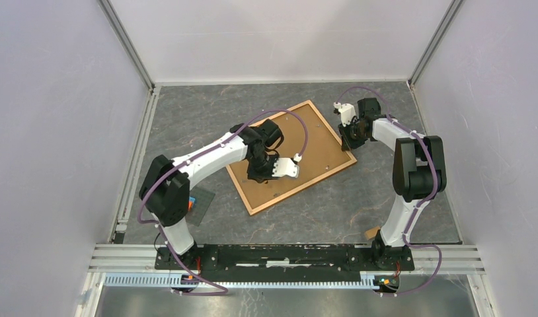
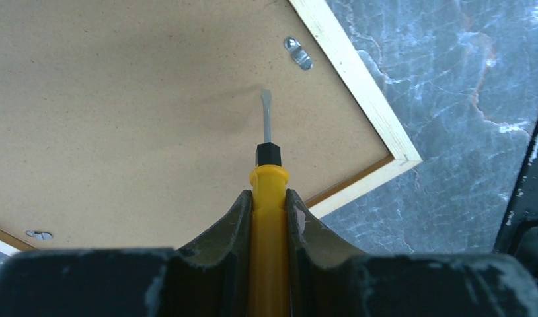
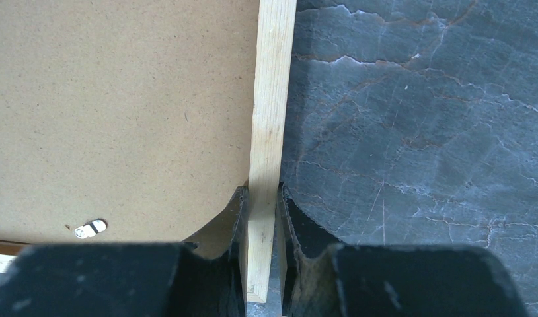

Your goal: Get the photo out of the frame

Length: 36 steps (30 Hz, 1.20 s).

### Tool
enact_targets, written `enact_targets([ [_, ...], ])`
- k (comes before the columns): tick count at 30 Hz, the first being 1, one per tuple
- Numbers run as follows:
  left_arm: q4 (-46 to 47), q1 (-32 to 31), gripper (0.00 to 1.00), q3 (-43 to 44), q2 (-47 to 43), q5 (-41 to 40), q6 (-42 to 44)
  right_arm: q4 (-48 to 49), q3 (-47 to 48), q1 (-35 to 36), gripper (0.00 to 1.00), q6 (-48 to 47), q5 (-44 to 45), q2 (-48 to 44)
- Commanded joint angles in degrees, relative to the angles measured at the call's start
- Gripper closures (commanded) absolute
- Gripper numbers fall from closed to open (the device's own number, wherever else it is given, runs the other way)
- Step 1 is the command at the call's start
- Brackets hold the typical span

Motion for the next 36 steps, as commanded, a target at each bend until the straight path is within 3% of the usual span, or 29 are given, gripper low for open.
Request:
enact_targets([
  [1, -2.79, -0.88, 0.98, 1.79, -4.76, 5.09, 1.76, 0.11, 0.35, -0.38, 1.00, -2.19, 2.12, 2.50],
  [18, -0.55, -5.95, 0.98, -1.16, -2.89, 1.29, 0.09, 0.05, 0.27, -0.39, 1.00, -1.75, 1.84, 2.40],
  [36, 0.34, -6.43, 0.98, -1.97, -1.02, -1.32, 1.16, 0.20, 0.01, -0.40, 1.00, -1.83, 2.01, 2.52],
])
